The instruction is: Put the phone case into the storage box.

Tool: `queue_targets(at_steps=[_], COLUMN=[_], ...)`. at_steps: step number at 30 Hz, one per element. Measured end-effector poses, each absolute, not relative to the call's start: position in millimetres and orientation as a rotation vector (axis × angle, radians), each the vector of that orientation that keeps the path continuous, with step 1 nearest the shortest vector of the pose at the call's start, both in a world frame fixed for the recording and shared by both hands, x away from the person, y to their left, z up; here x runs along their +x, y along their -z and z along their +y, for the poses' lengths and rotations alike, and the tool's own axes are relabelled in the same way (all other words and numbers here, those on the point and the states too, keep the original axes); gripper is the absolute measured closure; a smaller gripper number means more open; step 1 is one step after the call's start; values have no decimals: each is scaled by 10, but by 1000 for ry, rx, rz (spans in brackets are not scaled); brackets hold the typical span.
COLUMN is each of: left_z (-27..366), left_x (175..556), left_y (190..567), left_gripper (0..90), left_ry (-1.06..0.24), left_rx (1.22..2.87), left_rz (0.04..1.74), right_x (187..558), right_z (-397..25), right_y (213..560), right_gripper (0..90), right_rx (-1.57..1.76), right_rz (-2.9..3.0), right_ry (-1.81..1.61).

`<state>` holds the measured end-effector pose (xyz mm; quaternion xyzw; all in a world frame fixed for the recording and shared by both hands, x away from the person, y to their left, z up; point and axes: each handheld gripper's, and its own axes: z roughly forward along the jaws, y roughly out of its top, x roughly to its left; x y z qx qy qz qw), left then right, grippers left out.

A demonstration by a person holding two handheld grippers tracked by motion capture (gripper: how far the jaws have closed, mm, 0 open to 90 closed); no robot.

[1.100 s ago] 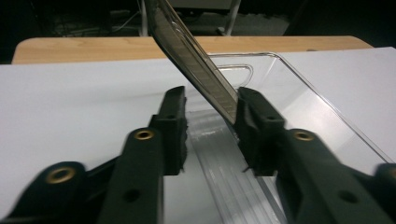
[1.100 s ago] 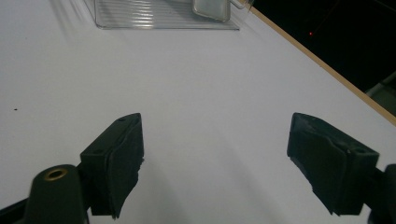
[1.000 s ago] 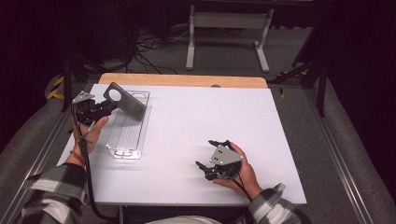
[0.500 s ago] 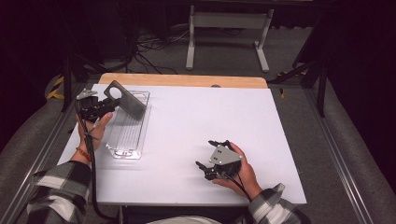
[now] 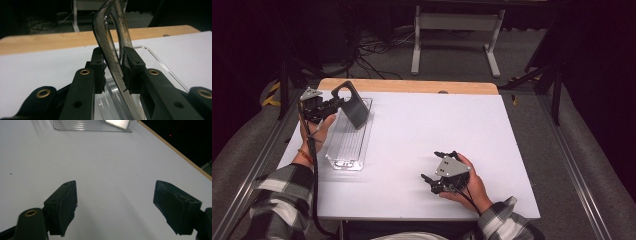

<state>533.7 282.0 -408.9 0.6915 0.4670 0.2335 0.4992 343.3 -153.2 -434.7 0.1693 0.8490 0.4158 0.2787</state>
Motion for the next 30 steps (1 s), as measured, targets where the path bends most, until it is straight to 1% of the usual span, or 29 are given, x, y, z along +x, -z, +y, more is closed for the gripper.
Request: queue_targets(at_steps=[5, 8, 10, 14, 15, 18, 21, 27, 30], left_z=[2828, 2825, 2797, 2693, 2618, 2583, 2562, 2613, 2623], left_x=[5516, 5602, 5650, 5714, 5752, 5772, 5769, 5691, 5624], left_y=[4060, 4053, 4045, 4031, 4047, 4065, 4064, 4009, 3975], left_gripper=[738, 722, 712, 713, 710, 698, 687, 675, 666], left_ry=[-577, -568, -583, -642, -692, -676, -698, -679, -690], left_rx=[1718, 1736, 1744, 1777, 1812, 1804, 1839, 1814, 1801], left_rz=[1096, 1080, 1080, 1067, 1075, 1081, 1084, 1078, 1049], right_x=[3436, 3440, 3444, 3438, 3433, 3431, 3423, 3418, 3411], right_z=[-1527, -1532, -1537, -1535, -1536, -1541, -1557, -1601, -1617], right_y=[4361, 4367, 4371, 4370, 4366, 4361, 4349, 4304, 4279], right_gripper=[196, 196, 197, 196, 197, 197, 197, 200, 200], right_rx=[444, 447, 445, 440, 435, 434, 438, 460, 467], right_rz=[2290, 2295, 2296, 2300, 2296, 2294, 2279, 2232, 2212], right_ry=[-1111, -1113, -1110, -1109, -1109, -1110, -1111, -1122, -1131])
